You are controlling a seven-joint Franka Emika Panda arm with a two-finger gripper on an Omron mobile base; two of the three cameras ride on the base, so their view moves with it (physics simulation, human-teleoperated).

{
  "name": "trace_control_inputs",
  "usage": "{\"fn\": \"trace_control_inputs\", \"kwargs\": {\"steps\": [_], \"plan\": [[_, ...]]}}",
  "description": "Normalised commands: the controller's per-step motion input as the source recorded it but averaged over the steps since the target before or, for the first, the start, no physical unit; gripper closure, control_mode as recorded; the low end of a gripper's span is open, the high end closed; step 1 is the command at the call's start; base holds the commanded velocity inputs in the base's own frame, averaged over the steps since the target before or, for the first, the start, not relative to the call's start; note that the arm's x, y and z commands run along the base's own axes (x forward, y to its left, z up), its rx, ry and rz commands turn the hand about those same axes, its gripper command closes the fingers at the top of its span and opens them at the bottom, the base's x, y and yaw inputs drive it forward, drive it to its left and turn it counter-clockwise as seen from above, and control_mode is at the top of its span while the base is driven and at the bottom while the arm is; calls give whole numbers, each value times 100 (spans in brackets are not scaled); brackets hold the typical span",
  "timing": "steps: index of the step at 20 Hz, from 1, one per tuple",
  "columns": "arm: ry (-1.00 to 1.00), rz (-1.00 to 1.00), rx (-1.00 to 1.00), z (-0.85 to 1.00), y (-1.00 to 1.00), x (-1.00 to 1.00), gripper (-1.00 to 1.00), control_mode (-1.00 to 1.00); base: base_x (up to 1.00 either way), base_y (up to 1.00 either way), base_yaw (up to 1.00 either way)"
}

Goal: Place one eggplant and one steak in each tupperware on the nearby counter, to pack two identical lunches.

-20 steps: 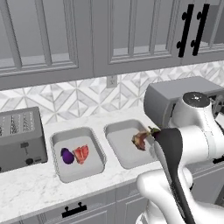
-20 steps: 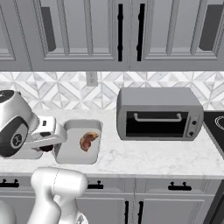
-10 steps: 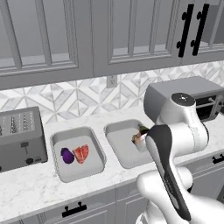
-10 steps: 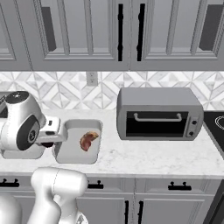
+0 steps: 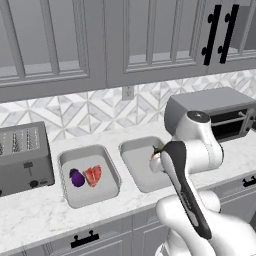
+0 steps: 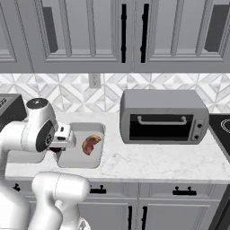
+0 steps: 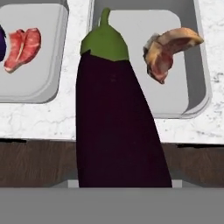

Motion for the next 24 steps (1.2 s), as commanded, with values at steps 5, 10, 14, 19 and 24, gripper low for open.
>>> {"fn": "trace_control_inputs", "kwargs": {"steps": [5, 10, 14, 19, 24], "plan": [[6, 0, 7, -59, 0, 100, 100, -100, 0, 0, 0], [6, 0, 1, -40, 15, 98, 100, -100, 0, 0, 0], [6, 0, 0, -31, 30, 81, 100, -100, 0, 0, 0], [7, 0, 0, -27, 12, 55, 100, -100, 0, 0, 0], [5, 0, 0, -25, 0, 45, 100, -100, 0, 0, 0]]}}
